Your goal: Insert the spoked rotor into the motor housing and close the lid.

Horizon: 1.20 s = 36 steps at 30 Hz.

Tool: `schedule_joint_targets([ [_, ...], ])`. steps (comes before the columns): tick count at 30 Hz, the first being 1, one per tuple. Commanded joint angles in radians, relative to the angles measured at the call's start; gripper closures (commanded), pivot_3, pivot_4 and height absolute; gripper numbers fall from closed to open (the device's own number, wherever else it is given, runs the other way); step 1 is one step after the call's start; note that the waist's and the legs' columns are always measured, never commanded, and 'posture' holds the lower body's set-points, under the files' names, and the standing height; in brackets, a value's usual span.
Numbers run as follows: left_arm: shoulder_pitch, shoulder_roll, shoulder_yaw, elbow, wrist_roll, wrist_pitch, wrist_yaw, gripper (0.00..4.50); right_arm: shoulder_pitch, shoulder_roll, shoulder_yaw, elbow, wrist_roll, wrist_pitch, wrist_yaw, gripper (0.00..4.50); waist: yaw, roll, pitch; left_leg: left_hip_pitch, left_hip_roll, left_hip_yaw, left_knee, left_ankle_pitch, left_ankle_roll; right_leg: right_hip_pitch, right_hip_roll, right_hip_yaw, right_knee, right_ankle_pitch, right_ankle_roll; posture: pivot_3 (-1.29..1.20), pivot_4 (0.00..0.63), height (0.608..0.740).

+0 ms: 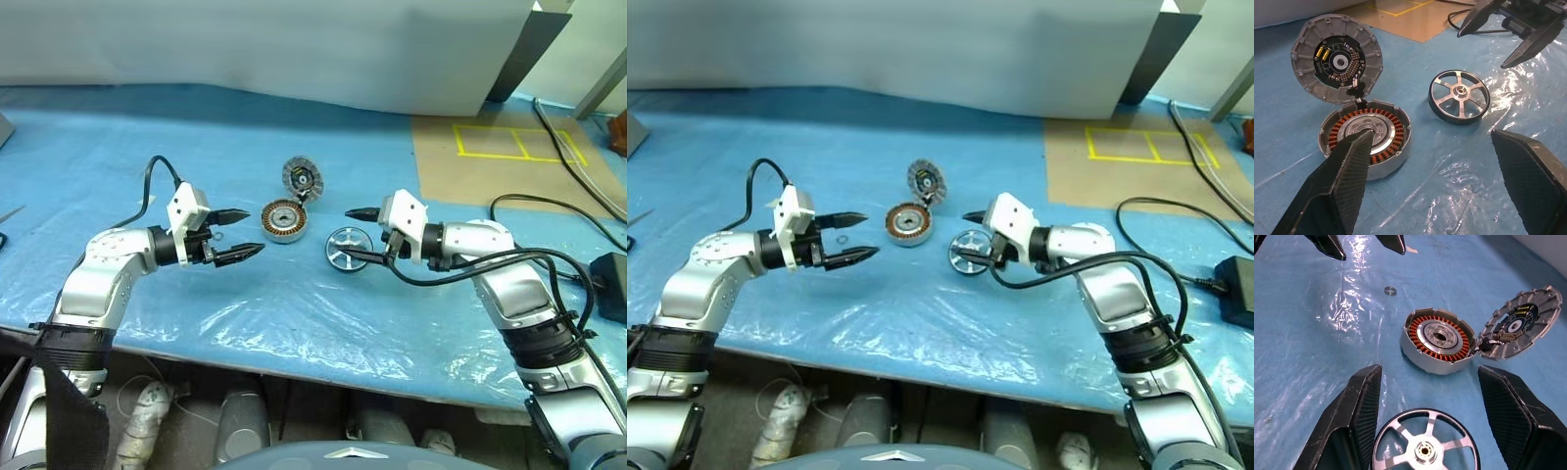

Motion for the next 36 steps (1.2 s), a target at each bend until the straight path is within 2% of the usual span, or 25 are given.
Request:
schedule_joint_targets([
  [1, 0.001, 0.003, 0.016, 0.0, 0.006, -0.031, 0.002, 0.48, -0.1, 0.042, 0.052, 0.045, -0.033, -0.038, 0.023, 1.26, -0.001, 0.0, 0.0, 0.0, 0.0, 0.0, 0.0, 0.0, 0.0, 0.0, 0.0, 0.0, 0.0, 0.0, 0.0, 0.0, 0.15, 0.74],
  [7, 0.014, -0.02, 0.027, 0.017, 0.023, -0.067, 0.041, 0.48, -0.304, 0.143, 0.202, 0.295, -0.172, -0.175, 0.076, 1.26, -0.004, 0.0, 0.0, -0.001, 0.0, 0.0, 0.0, 0.0, 0.0, -0.001, 0.0, 0.0, 0.001, 0.0, 0.0, 0.0, 0.15, 0.74],
  [11, 0.035, -0.019, 0.048, 0.02, 0.023, -0.078, 0.067, 0.48, -0.419, 0.225, 0.235, 0.507, -0.198, -0.243, 0.127, 1.26, -0.001, -0.001, 0.0, -0.003, 0.0, 0.0, 0.001, 0.0, 0.0, -0.001, 0.0, -0.001, 0.001, 0.0, 0.0, 0.0, 0.15, 0.74],
  [16, 0.074, -0.023, 0.061, -0.006, 0.016, -0.088, 0.086, 0.48, -0.543, 0.297, 0.252, 0.824, -0.274, -0.388, 0.116, 1.26, -0.002, -0.001, 0.0, -0.006, 0.001, -0.002, 0.002, 0.0, 0.0, -0.003, 0.0, -0.004, 0.002, 0.0, -0.001, 0.0, 0.15, 0.74],
  [21, 0.101, -0.044, 0.06, -0.039, 0.011, -0.085, 0.109, 0.48, -0.621, 0.37, 0.271, 1.047, -0.34, -0.49, 0.125, 1.26, -0.003, -0.001, 0.0, -0.01, 0.002, -0.003, 0.005, 0.001, 0.001, -0.005, 0.0, -0.007, 0.003, 0.001, -0.002, 0.0, 0.15, 0.74],
  [23, 0.107, -0.052, 0.059, -0.05, 0.011, -0.081, 0.119, 0.48, -0.656, 0.401, 0.27, 1.136, -0.376, -0.525, 0.081, 1.26, -0.005, -0.001, 0.0, -0.012, 0.003, -0.003, 0.006, 0.001, 0.002, -0.006, 0.0, -0.008, 0.004, 0.0, -0.002, 0.0, 0.15, 0.74],
  [31, 0.135, -0.066, 0.053, -0.085, 0.015, -0.077, 0.14, 0.48, -0.739, 0.472, 0.267, 1.312, -0.466, -0.595, -0.006, 1.26, -0.009, 0.0, 0.0, -0.013, 0.004, -0.004, 0.008, 0.001, 0.001, -0.007, 0.0, -0.009, 0.006, 0.0, -0.004, 0.0, 0.15, 0.74],
  [36, 0.14, -0.072, 0.046, -0.102, 0.013, -0.068, 0.145, 0.48, -0.734, 0.461, 0.279, 1.322, -0.501, -0.642, 0.046, 1.26, -0.01, 0.0, 0.001, -0.013, 0.004, -0.004, 0.01, 0.001, 0.002, -0.007, 0.0, -0.009, 0.009, 0.0, -0.004, 0.0, 0.15, 0.74],
])
